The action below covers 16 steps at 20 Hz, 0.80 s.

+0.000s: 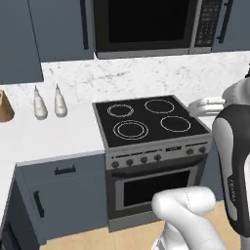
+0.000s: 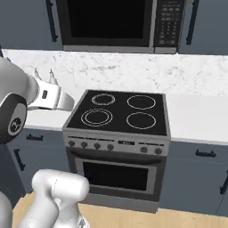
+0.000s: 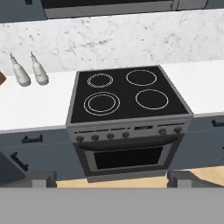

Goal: Gather all objects into one cabinet and sort the glasses and bowls to opposite sides.

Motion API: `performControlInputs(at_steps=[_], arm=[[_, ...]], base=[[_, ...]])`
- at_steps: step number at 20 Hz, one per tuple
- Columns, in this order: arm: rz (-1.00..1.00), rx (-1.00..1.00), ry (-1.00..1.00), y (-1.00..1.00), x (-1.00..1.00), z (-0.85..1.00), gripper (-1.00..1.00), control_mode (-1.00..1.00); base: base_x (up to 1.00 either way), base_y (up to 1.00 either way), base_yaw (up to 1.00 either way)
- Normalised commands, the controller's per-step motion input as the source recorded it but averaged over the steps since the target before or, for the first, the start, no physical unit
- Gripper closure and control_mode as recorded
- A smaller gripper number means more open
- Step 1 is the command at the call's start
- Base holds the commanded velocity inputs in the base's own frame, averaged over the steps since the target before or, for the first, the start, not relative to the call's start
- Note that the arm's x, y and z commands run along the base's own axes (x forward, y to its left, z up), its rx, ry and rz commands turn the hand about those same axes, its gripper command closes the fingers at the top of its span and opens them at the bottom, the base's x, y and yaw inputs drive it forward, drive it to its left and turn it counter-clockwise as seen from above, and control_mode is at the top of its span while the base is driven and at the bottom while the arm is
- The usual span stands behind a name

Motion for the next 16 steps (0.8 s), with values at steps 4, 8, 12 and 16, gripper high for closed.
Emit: performControlInputs(at_steps=[4,8,12,16], arm=[[0.00,0.00,0.00,0.00,0.00,0.00,-1.00,1.00],[0.00,0.00,0.00,0.00,0.00,0.00,-1.00,1.00],[0.00,0.00,0.00,0.00,0.00,0.00,-1.00,1.00],[0.00,0.00,0.00,0.00,0.00,0.00,-1.00,1.00]], base=[[-0.41,-0.30,-0.55],[-0.38,-0.34,-0.55],[-0.33,-0.38,-0.54],[-0.21,-0.44,-0.53]])
